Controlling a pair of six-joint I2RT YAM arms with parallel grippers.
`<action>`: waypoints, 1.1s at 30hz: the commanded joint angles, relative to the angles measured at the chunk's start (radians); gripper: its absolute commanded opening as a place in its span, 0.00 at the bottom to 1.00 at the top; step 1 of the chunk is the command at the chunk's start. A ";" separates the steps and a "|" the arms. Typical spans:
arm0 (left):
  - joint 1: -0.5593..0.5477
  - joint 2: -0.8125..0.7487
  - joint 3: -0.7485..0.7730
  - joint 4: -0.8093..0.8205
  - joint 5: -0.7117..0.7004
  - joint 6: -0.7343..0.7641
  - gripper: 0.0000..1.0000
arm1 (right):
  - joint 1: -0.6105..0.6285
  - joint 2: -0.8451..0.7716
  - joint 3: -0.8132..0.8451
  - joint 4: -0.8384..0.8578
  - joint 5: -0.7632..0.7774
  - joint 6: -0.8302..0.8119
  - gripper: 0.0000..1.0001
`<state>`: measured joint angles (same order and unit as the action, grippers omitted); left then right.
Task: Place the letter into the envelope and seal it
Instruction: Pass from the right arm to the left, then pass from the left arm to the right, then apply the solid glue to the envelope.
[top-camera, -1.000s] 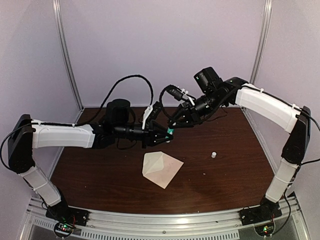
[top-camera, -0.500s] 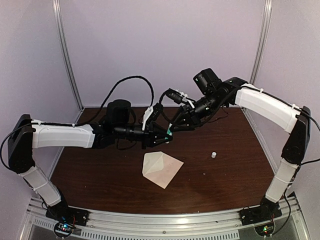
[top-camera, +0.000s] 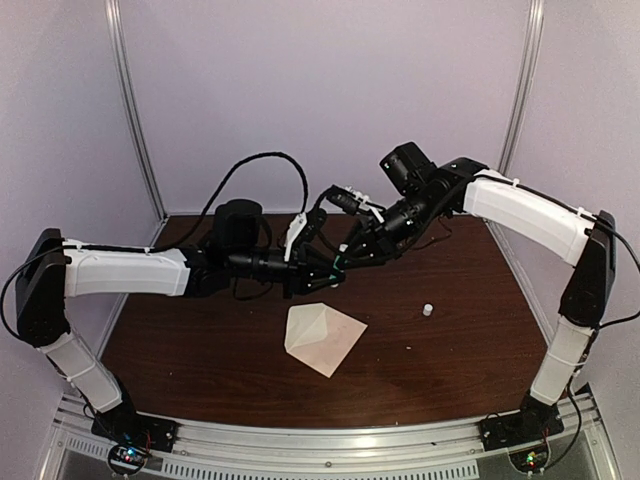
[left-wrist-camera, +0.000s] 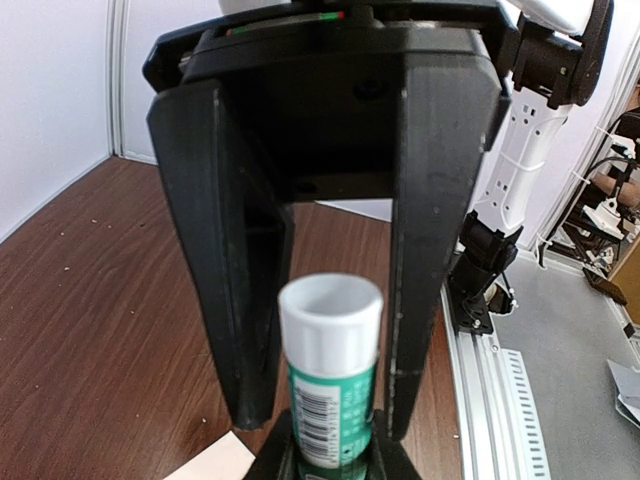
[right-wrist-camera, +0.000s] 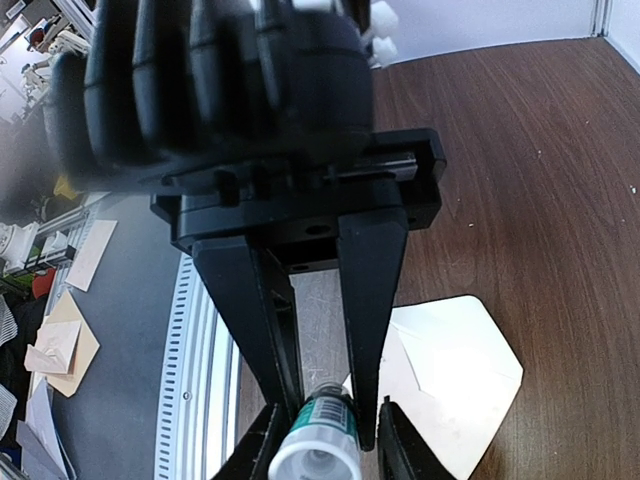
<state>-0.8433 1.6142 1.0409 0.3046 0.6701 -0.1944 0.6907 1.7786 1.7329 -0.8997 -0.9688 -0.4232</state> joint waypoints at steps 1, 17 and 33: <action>0.006 -0.012 0.021 0.018 0.009 0.015 0.10 | 0.012 0.013 0.010 -0.013 0.010 -0.015 0.31; 0.007 -0.005 0.021 -0.073 -0.184 0.059 0.45 | -0.053 0.001 0.050 -0.004 0.077 -0.034 0.08; 0.092 0.166 0.146 -0.405 -0.234 -0.251 0.00 | -0.080 -0.050 -0.256 0.182 0.258 -0.114 0.01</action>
<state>-0.7498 1.8408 1.2308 -0.0498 0.3870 -0.3439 0.5774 1.7496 1.5303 -0.7830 -0.7509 -0.5140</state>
